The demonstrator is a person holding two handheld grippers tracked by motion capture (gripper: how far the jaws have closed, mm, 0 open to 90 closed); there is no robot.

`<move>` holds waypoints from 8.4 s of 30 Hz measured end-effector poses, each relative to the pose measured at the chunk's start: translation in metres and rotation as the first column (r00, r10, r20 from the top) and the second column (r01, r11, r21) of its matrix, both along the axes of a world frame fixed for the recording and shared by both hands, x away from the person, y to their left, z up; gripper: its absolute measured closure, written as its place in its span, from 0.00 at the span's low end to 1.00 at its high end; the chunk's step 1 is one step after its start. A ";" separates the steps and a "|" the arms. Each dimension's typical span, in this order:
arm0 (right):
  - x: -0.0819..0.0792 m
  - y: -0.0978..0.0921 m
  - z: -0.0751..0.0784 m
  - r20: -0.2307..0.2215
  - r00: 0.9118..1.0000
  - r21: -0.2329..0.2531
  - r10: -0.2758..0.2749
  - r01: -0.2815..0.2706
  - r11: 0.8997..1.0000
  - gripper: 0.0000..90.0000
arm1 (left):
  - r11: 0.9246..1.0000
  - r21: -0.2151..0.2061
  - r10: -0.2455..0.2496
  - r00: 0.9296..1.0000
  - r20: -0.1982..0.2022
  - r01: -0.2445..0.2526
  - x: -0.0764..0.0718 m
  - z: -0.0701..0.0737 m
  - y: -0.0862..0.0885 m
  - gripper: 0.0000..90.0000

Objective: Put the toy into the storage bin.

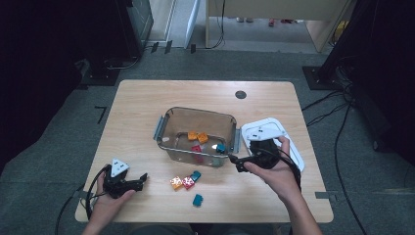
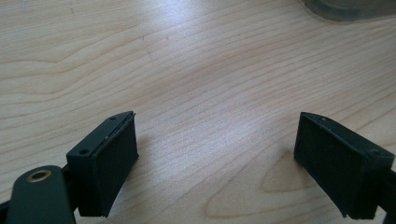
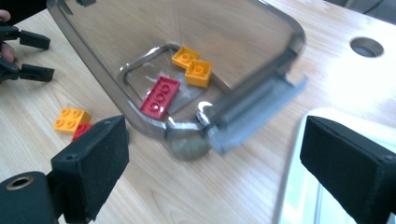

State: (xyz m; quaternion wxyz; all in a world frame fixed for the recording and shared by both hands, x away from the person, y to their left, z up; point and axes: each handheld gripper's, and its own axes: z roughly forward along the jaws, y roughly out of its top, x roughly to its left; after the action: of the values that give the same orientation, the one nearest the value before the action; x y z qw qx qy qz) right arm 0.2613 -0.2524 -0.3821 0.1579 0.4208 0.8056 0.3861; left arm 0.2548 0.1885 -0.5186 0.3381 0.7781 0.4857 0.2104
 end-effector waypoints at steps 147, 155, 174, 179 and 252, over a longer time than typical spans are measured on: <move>0.038 0.035 0.022 -0.036 0.997 0.005 0.065 -0.065 0.998 0.66 | 1.000 0.007 -0.027 1.000 -0.008 0.027 -0.001 0.000 0.000 0.10; 0.052 0.057 0.014 -0.056 0.995 -0.012 0.088 -0.089 0.996 0.65 | 1.000 0.008 -0.030 1.000 -0.007 0.030 -0.001 0.000 0.000 0.11; 0.012 0.021 0.016 -0.002 0.997 -0.013 0.074 -0.074 0.997 0.18 | 1.000 0.007 -0.029 1.000 -0.008 0.029 -0.002 0.000 0.000 0.11; -0.012 0.002 0.008 0.017 0.999 -0.015 0.049 -0.049 0.999 0.16 | 1.000 0.008 -0.029 1.000 -0.008 0.029 -0.002 0.000 0.000 0.11; -0.056 0.108 -0.124 0.000 0.993 -0.030 0.116 -0.116 0.993 0.67 | 1.000 0.003 -0.003 1.000 0.004 0.003 -0.006 0.000 -0.006 0.17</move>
State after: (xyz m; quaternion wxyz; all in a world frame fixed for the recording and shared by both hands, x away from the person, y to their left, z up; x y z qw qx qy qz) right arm 0.2053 -0.1446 -0.5059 0.1419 0.3705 0.8343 0.3828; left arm 0.2486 0.1824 -0.5183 0.3383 0.7789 0.4836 0.2121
